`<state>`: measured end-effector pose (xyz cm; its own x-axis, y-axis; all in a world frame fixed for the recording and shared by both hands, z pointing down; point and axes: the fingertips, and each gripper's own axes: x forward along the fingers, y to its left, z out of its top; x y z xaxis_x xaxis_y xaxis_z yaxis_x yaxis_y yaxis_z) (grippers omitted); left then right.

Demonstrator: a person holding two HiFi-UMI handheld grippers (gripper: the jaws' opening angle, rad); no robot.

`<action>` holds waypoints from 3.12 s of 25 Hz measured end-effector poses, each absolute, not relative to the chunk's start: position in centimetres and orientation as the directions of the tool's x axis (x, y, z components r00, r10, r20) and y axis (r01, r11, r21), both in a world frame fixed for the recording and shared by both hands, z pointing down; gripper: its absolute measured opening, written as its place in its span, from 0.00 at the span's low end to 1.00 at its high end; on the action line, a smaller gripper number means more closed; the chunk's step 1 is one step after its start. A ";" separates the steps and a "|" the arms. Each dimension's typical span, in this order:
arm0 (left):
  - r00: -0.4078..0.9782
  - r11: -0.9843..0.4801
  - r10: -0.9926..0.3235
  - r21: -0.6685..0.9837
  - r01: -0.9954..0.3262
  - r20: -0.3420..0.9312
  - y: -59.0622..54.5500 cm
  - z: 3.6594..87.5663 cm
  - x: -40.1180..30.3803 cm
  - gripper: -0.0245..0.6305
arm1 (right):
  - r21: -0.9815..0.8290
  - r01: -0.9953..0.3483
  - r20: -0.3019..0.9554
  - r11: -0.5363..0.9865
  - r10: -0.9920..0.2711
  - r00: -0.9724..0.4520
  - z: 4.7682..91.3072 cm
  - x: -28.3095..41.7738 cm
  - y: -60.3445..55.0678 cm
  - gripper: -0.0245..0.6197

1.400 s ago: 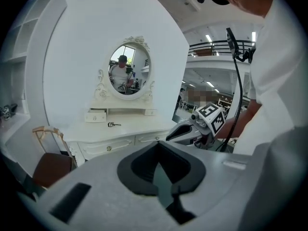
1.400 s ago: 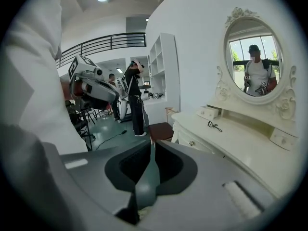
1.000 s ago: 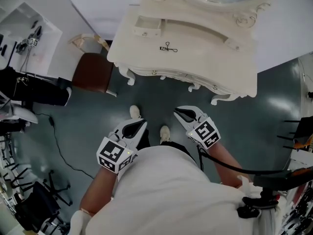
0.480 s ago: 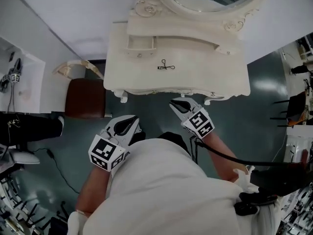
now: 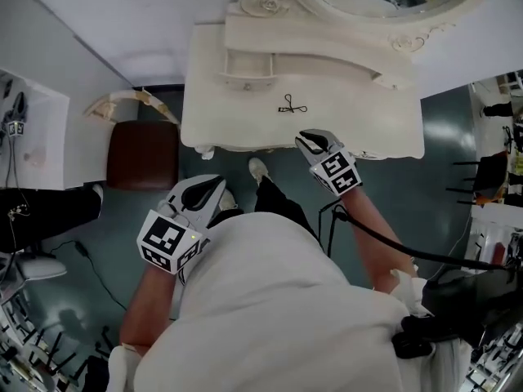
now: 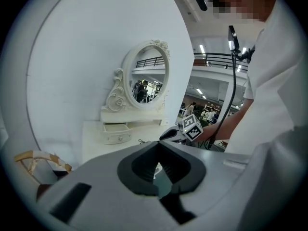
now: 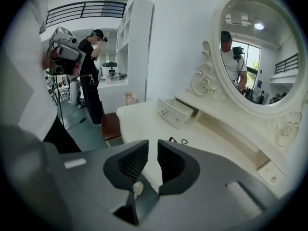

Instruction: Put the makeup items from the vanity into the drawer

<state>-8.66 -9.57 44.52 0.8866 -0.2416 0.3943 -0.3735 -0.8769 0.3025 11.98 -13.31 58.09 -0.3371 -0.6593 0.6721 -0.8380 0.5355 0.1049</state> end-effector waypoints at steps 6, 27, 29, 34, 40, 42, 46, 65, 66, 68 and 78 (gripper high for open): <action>0.869 -0.846 -0.294 0.314 -0.430 0.398 -13.2 43.5 -8.0 0.04 | 0.177 -0.773 0.744 0.610 -0.597 -0.300 62.0 14.4 -18.8 0.17; 0.804 -0.777 -0.398 0.303 -0.552 0.442 -20.0 43.6 -3.4 0.04 | 0.212 -0.602 0.802 0.770 -0.489 -0.343 65.4 15.7 -24.1 0.06; 0.803 -0.777 -0.402 0.301 -0.553 0.439 -20.4 43.6 -3.1 0.04 | 0.202 -0.601 0.799 0.773 -0.485 -0.356 64.5 15.8 -24.1 0.06; 0.806 -0.781 -0.405 0.295 -0.551 0.432 -21.1 43.2 -2.5 0.04 | 0.189 -0.597 0.789 0.780 -0.482 -0.381 61.6 16.7 -24.9 0.06; 0.804 -0.778 -0.417 0.291 -0.556 0.424 -21.6 43.1 -2.4 0.04 | 0.183 -0.580 0.756 0.794 -0.490 -0.434 56.9 16.1 -27.5 0.06; 0.801 -0.774 -0.426 0.289 -0.563 0.421 -21.7 43.0 -2.6 0.04 | 0.165 -0.571 0.741 0.804 -0.483 -0.467 55.5 15.2 -28.5 0.06; 0.785 -0.757 -0.457 0.282 -0.590 0.418 -21.8 42.7 -3.2 0.04 | 0.108 -0.552 0.715 0.827 -0.450 -0.534 53.9 13.0 -30.6 0.06; 0.633 -0.578 -0.631 0.273 -0.769 0.449 -21.7 42.4 -9.3 0.04 | -0.016 -0.486 0.801 0.874 -0.279 -0.530 60.3 7.4 -39.6 0.06; 0.627 -0.570 -0.636 0.273 -0.775 0.451 -21.6 42.5 -9.4 0.04 | -0.014 -0.484 0.805 0.875 -0.277 -0.524 60.5 7.2 -39.7 0.06; 0.616 -0.559 -0.644 0.271 -0.784 0.455 -21.6 42.6 -9.7 0.04 | -0.008 -0.475 0.812 0.880 -0.271 -0.516 60.9 6.7 -39.9 0.06; 0.582 -0.523 -0.664 0.265 -0.810 0.469 -21.0 42.9 -10.7 0.04 | -0.019 -0.469 0.844 0.883 -0.238 -0.481 63.7 5.8 -40.2 0.06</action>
<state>-10.66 -20.98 42.90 0.5823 -0.6640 0.4692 -0.8100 -0.5229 0.2653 5.85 -40.22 63.72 -0.4808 -0.2376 0.8440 -0.4689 0.8830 -0.0186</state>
